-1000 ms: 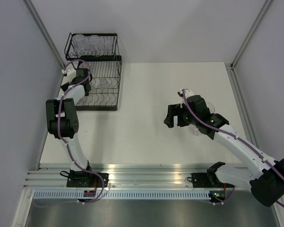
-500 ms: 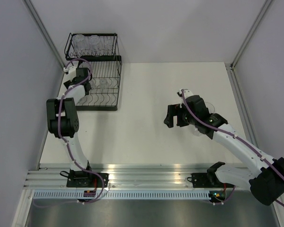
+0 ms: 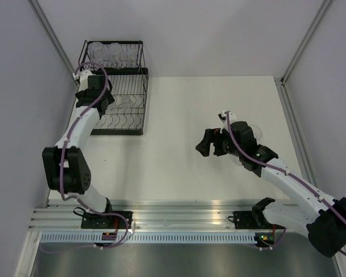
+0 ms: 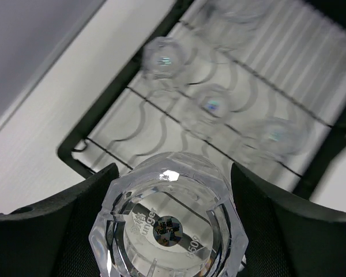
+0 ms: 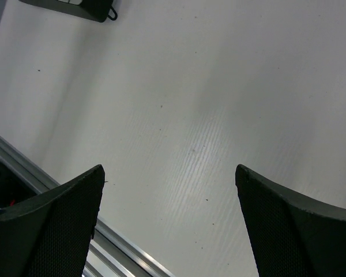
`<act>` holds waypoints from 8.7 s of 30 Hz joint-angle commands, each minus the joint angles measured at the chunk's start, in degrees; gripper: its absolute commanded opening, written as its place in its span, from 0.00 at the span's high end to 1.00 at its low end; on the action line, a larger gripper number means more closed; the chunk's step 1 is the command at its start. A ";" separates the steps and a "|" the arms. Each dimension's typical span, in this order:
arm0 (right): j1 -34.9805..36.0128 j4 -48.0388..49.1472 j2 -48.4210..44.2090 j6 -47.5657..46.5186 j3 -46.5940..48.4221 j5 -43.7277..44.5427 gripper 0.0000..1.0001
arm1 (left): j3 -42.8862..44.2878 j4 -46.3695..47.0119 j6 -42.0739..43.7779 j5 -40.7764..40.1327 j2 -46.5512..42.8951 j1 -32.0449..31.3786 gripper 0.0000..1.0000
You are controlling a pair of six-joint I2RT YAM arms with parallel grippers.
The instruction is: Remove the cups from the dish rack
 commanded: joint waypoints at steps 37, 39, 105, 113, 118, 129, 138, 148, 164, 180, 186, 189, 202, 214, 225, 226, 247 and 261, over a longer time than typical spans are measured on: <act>9.80 64.96 12.70 19.92 -16.07 -20.84 0.05 | -57.82 61.43 -59.49 31.34 -27.92 -36.74 0.98; 10.33 65.67 13.40 20.09 -15.54 -20.84 0.08 | -57.64 63.88 -61.25 31.16 -24.95 -38.24 0.98; 8.48 -33.29 19.82 -3.20 13.47 23.80 0.87 | -20.47 4.65 -2.98 8.14 -18.08 -20.33 0.00; 8.48 -32.85 16.58 -3.63 14.52 23.81 0.46 | -14.85 5.18 -3.95 3.31 -13.33 -19.27 0.00; 8.49 -30.84 12.36 -4.78 16.81 21.79 0.32 | -11.33 5.27 -6.14 -1.96 -10.26 -17.69 0.00; 8.75 -13.79 -0.66 -4.69 11.10 4.65 0.07 | 3.08 11.85 3.07 -3.82 9.51 -13.46 0.00; 8.93 -12.46 -0.31 -6.01 8.20 4.30 0.02 | 10.64 18.19 7.91 -1.88 21.82 -12.50 0.00; 8.92 -12.64 2.86 -6.89 9.69 4.21 0.02 | 20.65 17.40 12.40 0.31 29.39 -10.92 0.00; 8.92 -10.62 5.32 -6.27 9.43 3.59 0.02 | 20.23 14.76 12.84 2.16 29.04 -9.68 0.07; 8.92 -11.06 1.80 -6.19 7.49 3.24 0.03 | 9.87 14.76 10.21 3.48 22.63 -9.69 0.86; 8.92 -10.53 0.40 -6.01 6.79 2.80 0.04 | 4.85 15.11 9.15 1.46 18.42 -10.83 0.98; 8.92 -9.83 -1.00 -5.57 5.83 2.71 0.04 | 1.08 15.11 7.40 1.11 15.60 -11.44 0.98; 8.92 0.95 -5.48 -1.97 -0.50 4.82 0.02 | -7.36 9.84 -3.92 4.94 -10.14 -22.25 0.98; 8.84 44.46 -12.27 15.24 -19.75 -11.25 0.02 | -50.33 52.67 -38.90 45.48 -41.79 -27.96 0.98; 8.92 62.59 -3.12 24.93 -21.95 -17.32 0.04 | -64.41 75.04 -57.73 44.79 -39.96 -31.92 0.98; 8.92 62.68 -2.86 25.02 -21.86 -17.41 0.05 | -64.58 75.75 -58.00 44.70 -38.56 -32.36 0.98; 9.63 63.48 0.06 24.05 -19.49 -16.98 0.99 | -60.81 81.12 -59.67 40.92 -26.42 -41.50 0.60; 9.28 -7.07 5.37 0.16 8.41 27.98 0.99 | -44.41 30.66 -31.04 24.52 -37.67 -35.44 0.00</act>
